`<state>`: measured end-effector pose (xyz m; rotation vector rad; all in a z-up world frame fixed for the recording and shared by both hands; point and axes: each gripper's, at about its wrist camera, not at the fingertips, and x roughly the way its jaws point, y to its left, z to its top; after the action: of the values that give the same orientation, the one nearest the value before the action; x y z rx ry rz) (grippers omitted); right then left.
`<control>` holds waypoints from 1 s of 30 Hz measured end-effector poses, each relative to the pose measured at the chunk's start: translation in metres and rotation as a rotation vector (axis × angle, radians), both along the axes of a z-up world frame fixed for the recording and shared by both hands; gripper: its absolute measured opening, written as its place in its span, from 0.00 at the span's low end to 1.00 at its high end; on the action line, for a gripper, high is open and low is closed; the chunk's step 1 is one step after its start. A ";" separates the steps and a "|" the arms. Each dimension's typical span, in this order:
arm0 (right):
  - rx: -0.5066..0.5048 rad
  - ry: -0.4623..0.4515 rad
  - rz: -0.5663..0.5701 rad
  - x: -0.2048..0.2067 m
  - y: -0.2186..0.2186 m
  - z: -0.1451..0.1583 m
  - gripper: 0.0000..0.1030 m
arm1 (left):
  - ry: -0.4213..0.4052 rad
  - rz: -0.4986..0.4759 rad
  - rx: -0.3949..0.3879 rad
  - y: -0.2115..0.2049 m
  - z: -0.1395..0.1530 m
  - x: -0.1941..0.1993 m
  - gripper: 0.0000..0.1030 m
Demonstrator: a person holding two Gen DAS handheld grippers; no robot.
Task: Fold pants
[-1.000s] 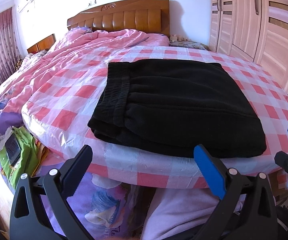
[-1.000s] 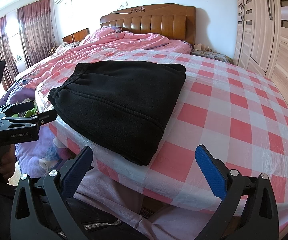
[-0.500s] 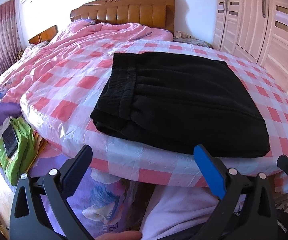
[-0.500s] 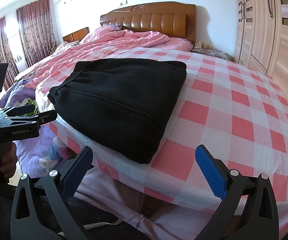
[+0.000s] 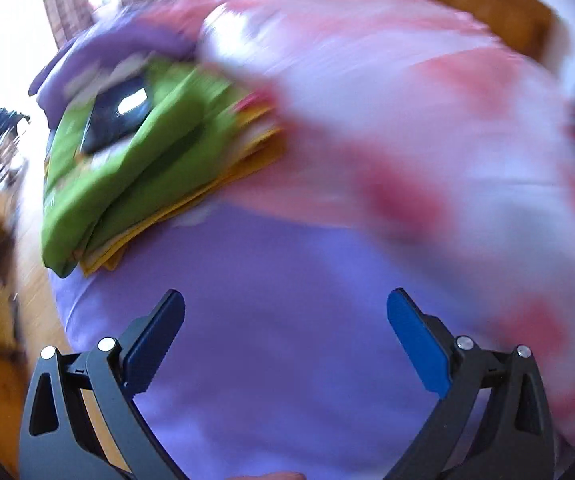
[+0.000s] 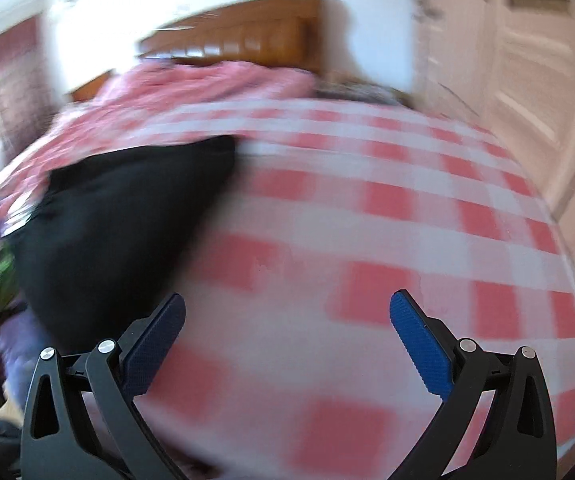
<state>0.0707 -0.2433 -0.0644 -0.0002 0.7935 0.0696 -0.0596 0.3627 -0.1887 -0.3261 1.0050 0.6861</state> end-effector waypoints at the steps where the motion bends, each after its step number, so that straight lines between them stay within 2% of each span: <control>1: -0.018 0.032 -0.047 0.015 -0.024 -0.007 0.96 | 0.008 0.023 0.009 0.012 -0.008 0.000 0.99; 5: 0.030 0.140 -0.206 0.056 -0.110 -0.032 0.96 | -0.052 0.037 0.029 0.046 -0.017 0.009 0.99; 9: 0.073 0.123 -0.267 0.067 -0.148 -0.033 0.96 | -0.113 0.123 -0.011 0.069 -0.023 0.026 0.99; 10: 0.062 0.131 -0.279 0.072 -0.152 -0.033 0.96 | -0.105 0.155 0.003 0.067 -0.022 0.029 0.99; 13: -0.004 0.123 -0.279 0.078 -0.156 -0.038 0.96 | -0.088 0.170 0.020 0.063 -0.022 0.033 0.99; 30: 0.002 0.122 -0.249 0.098 -0.189 -0.035 0.96 | -0.107 0.165 0.031 0.056 -0.021 0.028 0.99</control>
<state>0.1687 -0.4327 -0.0997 0.1049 0.9101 -0.1665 -0.0315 0.4188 -0.2099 -0.4177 0.8714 0.8235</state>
